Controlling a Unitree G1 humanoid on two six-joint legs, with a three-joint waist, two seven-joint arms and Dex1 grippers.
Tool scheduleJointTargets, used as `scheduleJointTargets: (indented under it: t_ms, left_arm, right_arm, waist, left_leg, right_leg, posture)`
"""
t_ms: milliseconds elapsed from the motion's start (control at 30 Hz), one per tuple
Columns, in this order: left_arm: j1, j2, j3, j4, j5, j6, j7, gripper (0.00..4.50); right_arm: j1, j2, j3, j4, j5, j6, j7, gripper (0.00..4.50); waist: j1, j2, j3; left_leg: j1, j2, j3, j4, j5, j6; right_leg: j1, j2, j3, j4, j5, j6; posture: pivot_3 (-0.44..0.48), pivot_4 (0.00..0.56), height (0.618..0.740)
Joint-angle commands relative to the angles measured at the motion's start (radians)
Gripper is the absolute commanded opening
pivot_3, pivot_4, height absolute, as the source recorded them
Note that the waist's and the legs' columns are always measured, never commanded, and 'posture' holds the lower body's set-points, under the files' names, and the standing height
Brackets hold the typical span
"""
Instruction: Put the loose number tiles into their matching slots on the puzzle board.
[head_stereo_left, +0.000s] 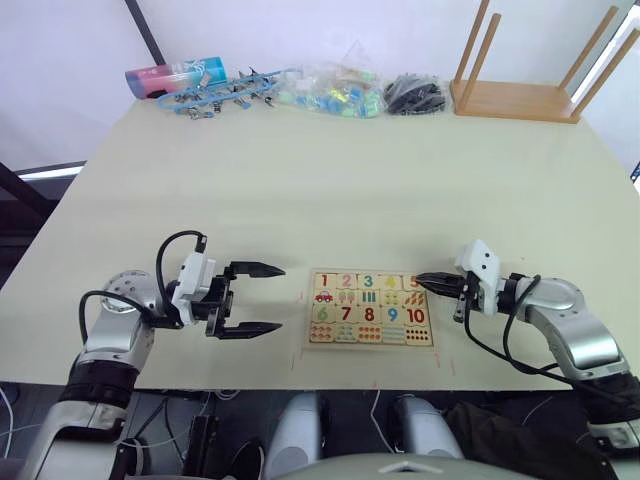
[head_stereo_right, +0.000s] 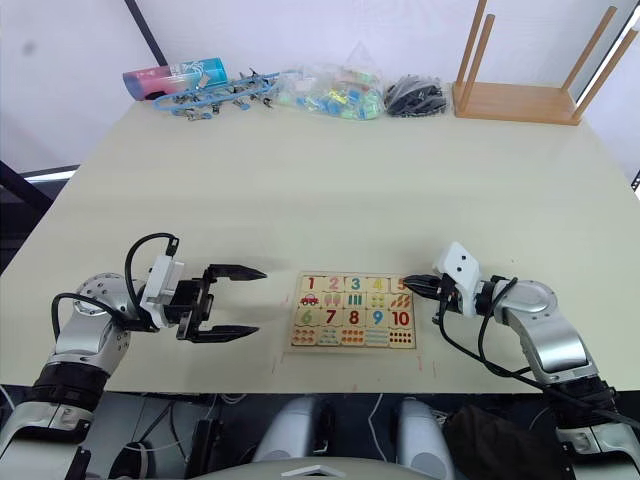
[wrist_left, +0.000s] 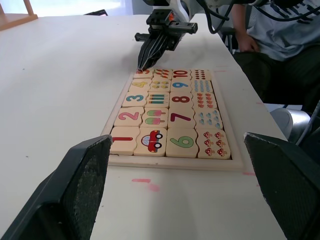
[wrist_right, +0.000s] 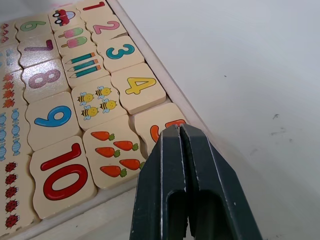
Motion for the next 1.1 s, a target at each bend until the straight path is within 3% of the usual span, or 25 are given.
scheduleJointTargets:
  t_ms: [33, 467, 900, 1033, 1100]
  left_arm:
    - [-0.006, 0.018, 0.001, -0.001, -0.027, -0.019, -0.029, 4.50]
    - [-0.010, -0.003, 0.031, 0.017, -0.022, 0.007, -0.029, 4.50]
    - [0.075, -0.049, 0.163, -0.025, 0.044, 0.115, 0.195, 4.50]
    - [0.124, -0.053, 0.198, -0.060, 0.091, 0.138, 0.320, 4.50]
    - [0.149, -0.058, 0.217, -0.093, 0.104, 0.158, 0.385, 4.50]
  right_arm:
    - [0.019, 0.008, 0.018, -0.018, 0.002, 0.000, 0.002, 0.03]
    - [0.045, 0.019, -0.053, -0.070, 0.045, -0.097, -0.007, 0.03]
    - [0.296, 0.004, -0.296, -0.152, 0.107, -0.170, -0.103, 0.03]
    - [0.403, -0.009, -0.387, -0.146, 0.154, -0.195, -0.069, 1.03]
    - [0.441, -0.007, -0.438, -0.137, 0.184, -0.214, -0.057, 2.00]
  waist:
    - [0.000, 0.000, 0.000]
    - [0.001, 0.000, 0.000]
    - [0.000, 0.000, 0.000]
    - [0.003, 0.000, 0.000]
    - [0.002, 0.000, 0.000]
  left_leg:
    - [0.000, 0.000, 0.000, 0.000, 0.000, 0.000]
    - [0.000, 0.000, 0.000, 0.000, 0.000, 0.000]
    - [0.001, 0.000, 0.000, 0.000, 0.000, 0.000]
    - [0.001, 0.001, 0.000, 0.000, 0.000, 0.000]
    - [0.001, 0.001, -0.001, 0.000, 0.000, 0.000]
  right_leg:
    - [0.000, 0.000, 0.000, 0.000, 0.000, 0.000]
    - [0.000, 0.000, 0.000, 0.000, 0.000, 0.000]
    - [0.001, 0.000, 0.000, 0.000, 0.000, 0.000]
    - [0.001, 0.000, 0.000, 0.000, 0.000, 0.000]
    - [0.001, -0.001, 0.000, 0.000, 0.000, 0.000]
  posture:
    - [0.000, 0.150, 0.737]
    - [0.000, 0.150, 0.737]
    - [0.000, 0.150, 0.737]
    - [0.000, 0.150, 0.737]
    - [0.000, 0.150, 0.737]
